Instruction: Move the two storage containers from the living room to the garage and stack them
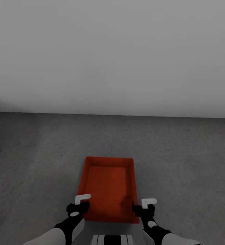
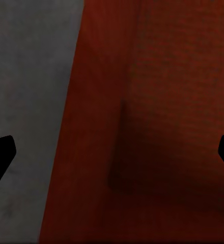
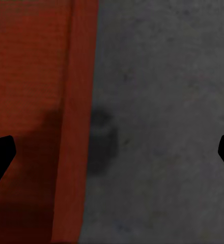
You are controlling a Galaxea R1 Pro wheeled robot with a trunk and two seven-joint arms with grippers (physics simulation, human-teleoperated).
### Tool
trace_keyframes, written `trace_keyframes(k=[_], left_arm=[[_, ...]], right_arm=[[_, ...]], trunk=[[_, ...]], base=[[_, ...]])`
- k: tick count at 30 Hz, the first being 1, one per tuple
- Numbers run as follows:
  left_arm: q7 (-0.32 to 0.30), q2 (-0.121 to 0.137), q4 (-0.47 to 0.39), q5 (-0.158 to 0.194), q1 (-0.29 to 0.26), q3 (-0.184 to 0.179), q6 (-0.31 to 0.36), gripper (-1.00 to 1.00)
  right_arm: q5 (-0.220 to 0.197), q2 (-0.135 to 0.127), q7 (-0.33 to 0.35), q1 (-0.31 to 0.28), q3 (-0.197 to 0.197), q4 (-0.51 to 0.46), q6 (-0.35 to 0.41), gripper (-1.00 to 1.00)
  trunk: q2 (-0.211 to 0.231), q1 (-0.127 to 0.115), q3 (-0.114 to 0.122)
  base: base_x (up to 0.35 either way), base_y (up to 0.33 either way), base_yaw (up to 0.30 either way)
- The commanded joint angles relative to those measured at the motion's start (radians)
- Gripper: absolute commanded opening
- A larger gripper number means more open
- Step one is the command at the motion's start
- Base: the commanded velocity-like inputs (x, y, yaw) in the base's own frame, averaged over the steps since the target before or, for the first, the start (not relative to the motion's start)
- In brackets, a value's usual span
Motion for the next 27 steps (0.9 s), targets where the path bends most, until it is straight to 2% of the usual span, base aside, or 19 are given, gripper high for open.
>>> trace_keyframes(k=[1,27], left_arm=[[0.003,0.0,0.001,0.006,0.0,-0.003,-0.004,1.0],[0.002,0.001,0.0,0.005,0.0,-0.003,-0.004,1.0]], right_arm=[[-0.008,0.0,-0.003,0.0,0.008,0.001,-0.003,1.0],[-0.01,0.0,-0.004,-0.001,0.008,0.001,-0.003,1.0]], trunk=[[0.007,-0.004,0.003],[0.189,-0.104,0.084]], base=[[0.0,0.0,0.0],[0.0,0.0,0.0]])
